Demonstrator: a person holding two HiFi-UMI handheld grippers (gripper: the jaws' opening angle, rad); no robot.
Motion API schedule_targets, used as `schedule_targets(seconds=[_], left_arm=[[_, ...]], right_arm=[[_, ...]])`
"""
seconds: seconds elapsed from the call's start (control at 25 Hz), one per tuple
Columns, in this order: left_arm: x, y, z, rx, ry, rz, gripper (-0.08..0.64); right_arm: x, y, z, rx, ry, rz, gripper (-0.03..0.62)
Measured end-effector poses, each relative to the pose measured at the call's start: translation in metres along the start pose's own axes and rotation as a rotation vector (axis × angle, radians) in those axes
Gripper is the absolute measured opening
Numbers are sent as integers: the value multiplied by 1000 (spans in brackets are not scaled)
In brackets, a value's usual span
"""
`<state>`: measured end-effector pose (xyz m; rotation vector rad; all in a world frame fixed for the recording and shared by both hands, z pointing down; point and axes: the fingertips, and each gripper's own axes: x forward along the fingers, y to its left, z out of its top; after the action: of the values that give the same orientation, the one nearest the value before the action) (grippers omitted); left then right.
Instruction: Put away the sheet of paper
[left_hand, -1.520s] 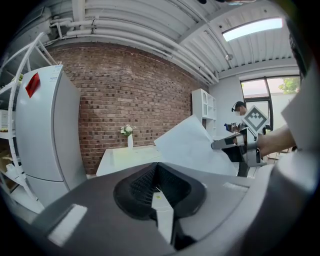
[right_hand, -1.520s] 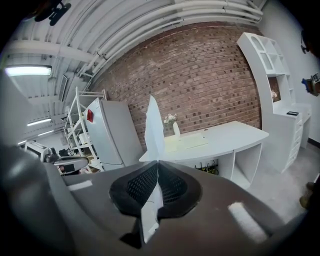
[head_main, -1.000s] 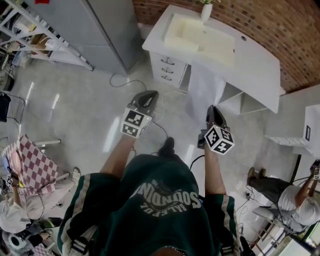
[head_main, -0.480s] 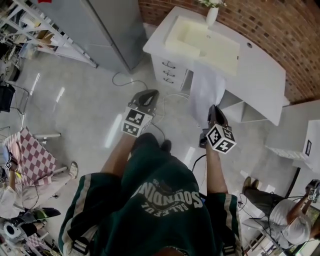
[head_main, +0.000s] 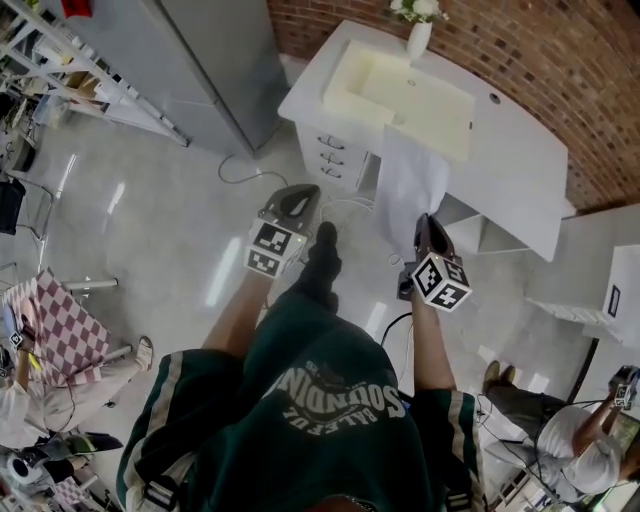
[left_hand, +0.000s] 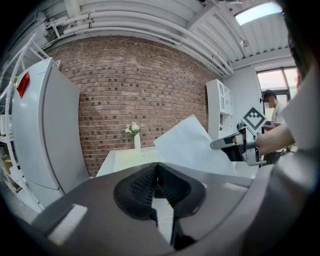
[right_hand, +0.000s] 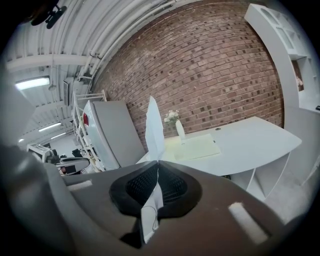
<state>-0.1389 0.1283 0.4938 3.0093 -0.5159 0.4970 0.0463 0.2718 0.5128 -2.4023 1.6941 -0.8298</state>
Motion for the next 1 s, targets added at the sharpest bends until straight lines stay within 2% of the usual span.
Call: schedule_targets(seconds=[0.44, 1.0], left_arm=[[88, 38, 23, -23, -19, -47, 11], [218, 135, 67, -31, -33, -103, 11]], right_arm=[[76, -15, 44, -21, -6, 12, 2], [204, -30, 129, -14, -22, -36, 2]])
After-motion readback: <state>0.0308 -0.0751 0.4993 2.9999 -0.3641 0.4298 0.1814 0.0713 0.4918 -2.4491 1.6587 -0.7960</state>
